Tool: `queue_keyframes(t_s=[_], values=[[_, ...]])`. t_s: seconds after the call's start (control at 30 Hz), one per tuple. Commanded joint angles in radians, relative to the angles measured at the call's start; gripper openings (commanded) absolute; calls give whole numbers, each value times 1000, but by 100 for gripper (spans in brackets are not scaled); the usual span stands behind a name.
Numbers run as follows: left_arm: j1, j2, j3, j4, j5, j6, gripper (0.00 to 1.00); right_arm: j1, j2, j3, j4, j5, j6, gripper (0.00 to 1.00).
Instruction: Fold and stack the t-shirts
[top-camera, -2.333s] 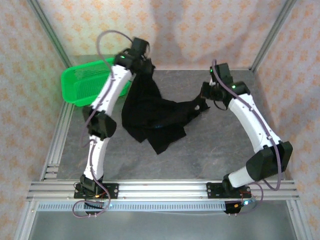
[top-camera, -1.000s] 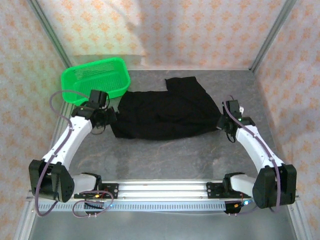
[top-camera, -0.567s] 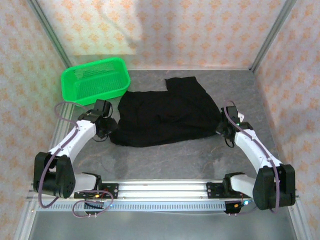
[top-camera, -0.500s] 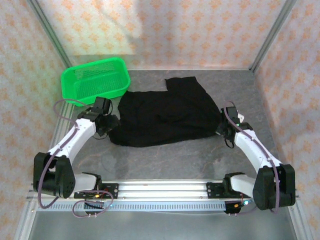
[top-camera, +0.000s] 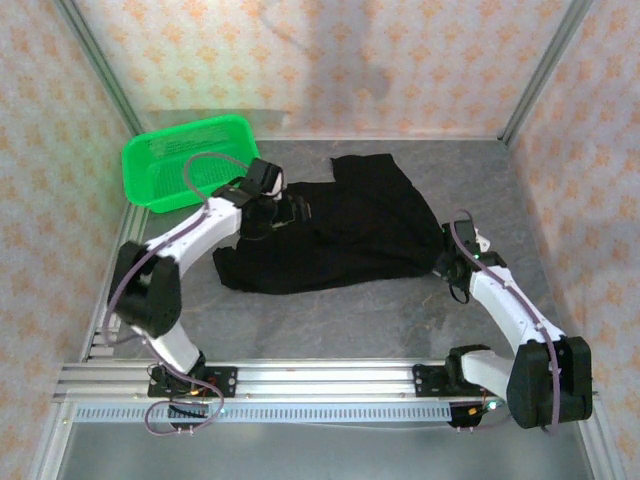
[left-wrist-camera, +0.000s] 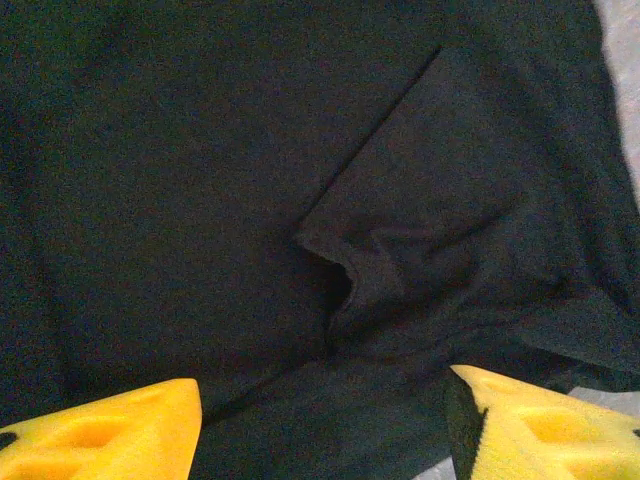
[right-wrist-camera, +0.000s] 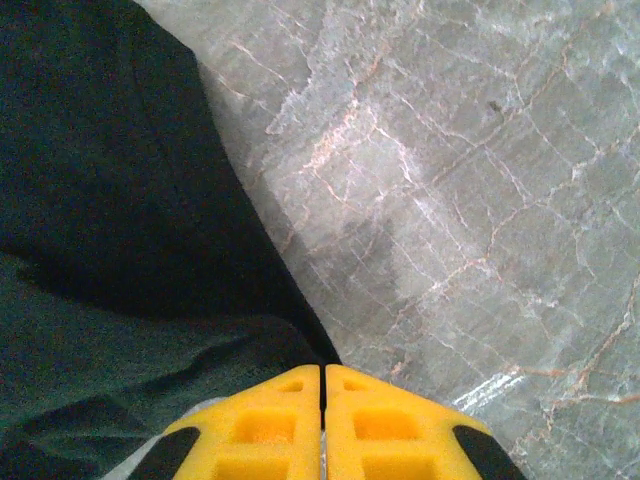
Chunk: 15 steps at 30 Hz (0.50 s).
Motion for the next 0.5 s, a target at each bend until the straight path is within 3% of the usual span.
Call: queue_keyframes(t_s=[0.0, 0.17, 0.27, 0.47], values=[[-37, 89, 71, 82, 73, -40, 65, -4, -18, -20, -45, 10, 43, 12], [-86, 268, 186, 113, 95, -74, 63, -3, -23, -29, -56, 15, 65, 28], [-102, 341, 253, 84, 63, -63, 60, -3, -29, -12, -75, 11, 65, 47], [-130, 421, 367, -7, -25, -28, 56, -3, -58, 55, -63, -147, 51, 68]])
